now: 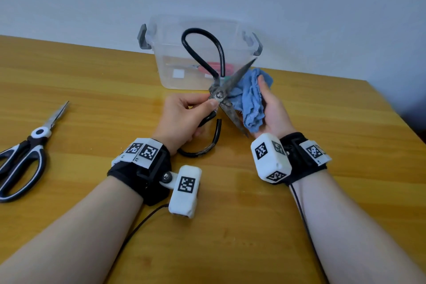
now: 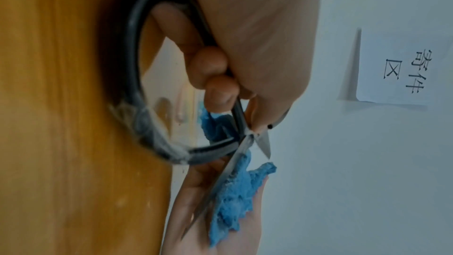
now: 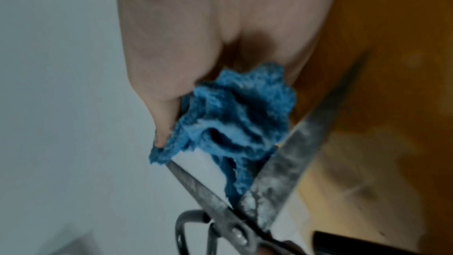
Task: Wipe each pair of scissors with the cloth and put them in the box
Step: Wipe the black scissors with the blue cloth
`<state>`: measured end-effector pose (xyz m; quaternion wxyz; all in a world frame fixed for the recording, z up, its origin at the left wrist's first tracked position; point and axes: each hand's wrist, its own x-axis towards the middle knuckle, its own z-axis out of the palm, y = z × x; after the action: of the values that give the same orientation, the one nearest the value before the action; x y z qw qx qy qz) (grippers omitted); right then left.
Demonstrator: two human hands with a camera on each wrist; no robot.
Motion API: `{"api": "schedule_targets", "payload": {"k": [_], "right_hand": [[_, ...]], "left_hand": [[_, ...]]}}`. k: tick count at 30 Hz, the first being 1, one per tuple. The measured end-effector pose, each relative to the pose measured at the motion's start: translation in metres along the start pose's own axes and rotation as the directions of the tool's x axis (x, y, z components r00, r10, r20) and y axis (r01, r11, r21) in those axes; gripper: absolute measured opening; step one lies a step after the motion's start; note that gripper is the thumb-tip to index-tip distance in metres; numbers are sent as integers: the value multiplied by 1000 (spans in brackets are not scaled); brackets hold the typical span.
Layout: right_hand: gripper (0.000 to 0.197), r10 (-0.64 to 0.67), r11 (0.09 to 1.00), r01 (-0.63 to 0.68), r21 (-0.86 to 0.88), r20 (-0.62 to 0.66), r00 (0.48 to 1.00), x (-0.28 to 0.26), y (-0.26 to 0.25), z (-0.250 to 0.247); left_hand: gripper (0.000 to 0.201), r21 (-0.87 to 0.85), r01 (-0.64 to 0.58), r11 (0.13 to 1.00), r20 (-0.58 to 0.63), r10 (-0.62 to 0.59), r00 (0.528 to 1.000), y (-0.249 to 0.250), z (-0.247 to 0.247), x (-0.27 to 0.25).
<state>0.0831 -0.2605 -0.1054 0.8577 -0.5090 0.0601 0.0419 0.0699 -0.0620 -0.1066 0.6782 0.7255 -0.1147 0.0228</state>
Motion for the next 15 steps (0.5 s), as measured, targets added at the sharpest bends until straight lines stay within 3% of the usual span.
{"api": "schedule_targets", "payload": {"k": [3,6,10,11,13,14,15], "right_hand": [[53,54,990,-39,-139,100,994,-5,4,14],[33,8,955,30,-296,128,992,-9,9,17],[22,-2,924,80,-375,203,979,-9,7,12],[34,9,925,82,-371,239,971,-9,7,11],[77,8,911,105,-400,270,963,-9,9,12],[85,-10,906,122,-406,266,964,-10,9,14],[79,-34,899,142,-414,257,966,-10,10,14]], "left_hand": [[15,-15,-12,1000,-38,11,999,-2,-1,2],[16,14,-27,1000,-25,27,999,-2,0,1],[14,5,-83,997,-33,83,996,-1,1,0],[13,3,-100,995,-43,100,994,-1,2,-1],[13,-9,-120,993,-73,119,990,0,5,-2],[13,-18,-123,992,-95,121,988,0,7,-2],[13,-27,-123,992,-124,119,985,0,7,-1]]}}
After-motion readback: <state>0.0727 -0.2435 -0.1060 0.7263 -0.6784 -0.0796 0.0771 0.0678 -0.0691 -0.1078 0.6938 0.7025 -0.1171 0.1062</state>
